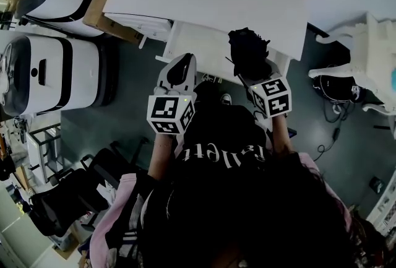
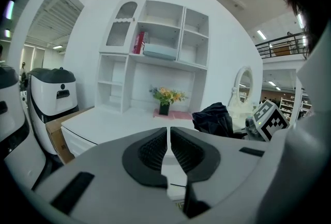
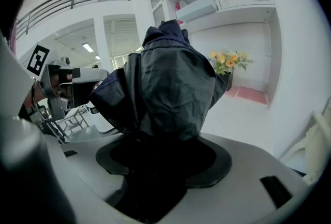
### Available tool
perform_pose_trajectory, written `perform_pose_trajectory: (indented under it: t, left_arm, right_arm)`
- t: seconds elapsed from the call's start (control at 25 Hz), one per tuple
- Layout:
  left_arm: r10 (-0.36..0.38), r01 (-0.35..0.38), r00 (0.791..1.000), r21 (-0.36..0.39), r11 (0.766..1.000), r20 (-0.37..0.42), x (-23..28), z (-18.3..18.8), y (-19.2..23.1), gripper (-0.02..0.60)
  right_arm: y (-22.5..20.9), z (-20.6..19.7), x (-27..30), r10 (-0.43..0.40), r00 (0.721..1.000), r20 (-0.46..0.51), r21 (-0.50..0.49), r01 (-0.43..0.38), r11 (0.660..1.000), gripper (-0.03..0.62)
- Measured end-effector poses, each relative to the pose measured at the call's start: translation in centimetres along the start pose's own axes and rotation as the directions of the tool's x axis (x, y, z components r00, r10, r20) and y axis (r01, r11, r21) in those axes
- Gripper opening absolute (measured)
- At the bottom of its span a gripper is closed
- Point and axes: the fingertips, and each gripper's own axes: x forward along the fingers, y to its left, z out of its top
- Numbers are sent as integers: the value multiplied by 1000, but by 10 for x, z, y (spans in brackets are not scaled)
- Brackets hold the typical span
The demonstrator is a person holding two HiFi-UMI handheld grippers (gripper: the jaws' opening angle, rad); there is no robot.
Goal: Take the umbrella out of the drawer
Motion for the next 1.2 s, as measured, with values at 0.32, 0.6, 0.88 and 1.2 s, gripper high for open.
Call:
perform_pose_trajectory:
  t: [0.32,0.6,0.88,1.2]
  left_arm:
    - [-26,26,1000,17,1000,5,-14,-3,-36,31]
    - [-9,9,1000,22,1000,-12,-33,-9,-46,31]
    - [6,-6,999,22,1000,-31,-46,-18,-34,31]
    - [-13,15,999,32,999,-44,-91,-27,1,29]
  right_arm:
    - [7,-13,-29,-2,999,33,17,1,1000,278]
    - [12,-15,-43,0,998,56,17,-1,1000,278]
    - [31,-13,-34,15,997,77,52,-19,998,278]
    - [84,-2,-15,10,995,96,107,-20,994,278]
